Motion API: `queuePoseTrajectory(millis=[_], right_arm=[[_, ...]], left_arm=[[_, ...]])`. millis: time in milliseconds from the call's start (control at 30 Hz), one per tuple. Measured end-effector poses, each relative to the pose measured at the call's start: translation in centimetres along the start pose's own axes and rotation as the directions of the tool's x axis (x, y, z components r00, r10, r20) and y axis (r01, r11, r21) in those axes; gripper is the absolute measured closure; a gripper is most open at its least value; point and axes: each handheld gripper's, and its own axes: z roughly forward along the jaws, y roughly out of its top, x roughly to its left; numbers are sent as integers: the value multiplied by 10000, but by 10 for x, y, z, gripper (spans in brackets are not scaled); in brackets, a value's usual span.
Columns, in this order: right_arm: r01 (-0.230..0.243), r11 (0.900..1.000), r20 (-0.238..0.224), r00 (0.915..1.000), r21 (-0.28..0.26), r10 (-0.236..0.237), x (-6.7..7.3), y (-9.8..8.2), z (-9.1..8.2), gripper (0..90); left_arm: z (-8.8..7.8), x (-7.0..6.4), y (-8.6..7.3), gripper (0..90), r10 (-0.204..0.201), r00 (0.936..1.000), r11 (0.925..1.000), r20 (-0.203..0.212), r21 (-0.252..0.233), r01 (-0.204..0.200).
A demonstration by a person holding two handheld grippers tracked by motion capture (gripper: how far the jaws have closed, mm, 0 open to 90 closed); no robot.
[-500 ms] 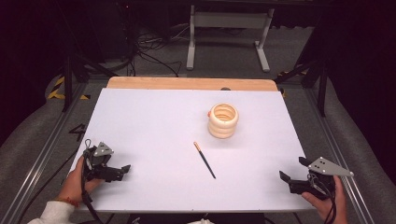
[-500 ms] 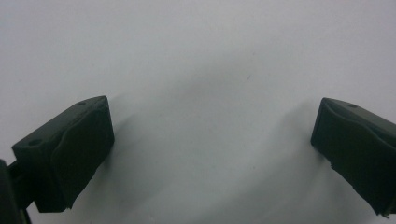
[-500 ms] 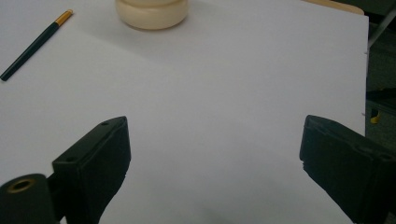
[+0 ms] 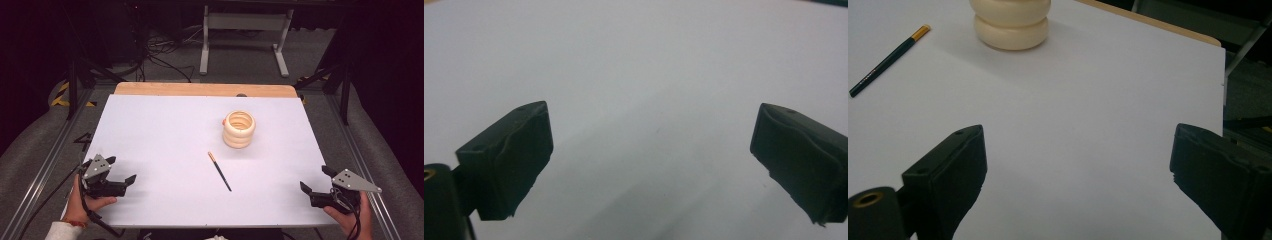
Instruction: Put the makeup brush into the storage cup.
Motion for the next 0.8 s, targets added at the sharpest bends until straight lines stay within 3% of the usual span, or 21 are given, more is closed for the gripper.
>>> queuePoseTrajectory(millis=[167, 433, 800], right_arm=[[10, 10000, 55, 10000, 11, -10, 0, -2, -2, 87], [-16, 10000, -32, 10000, 80, 16, 1, 0, 0, 91], [342, 9992, -415, 9986, 198, -334, 11, 16, 11, 91]], left_arm=[[-5, -5, 2, 52, 90, 9995, 9991, 304, -409, -77], [-5, -11, 5, 59, 304, 9984, 9980, 484, -574, -276], [-5, -14, 6, 55, 374, 9976, 9976, 581, -609, -338]])
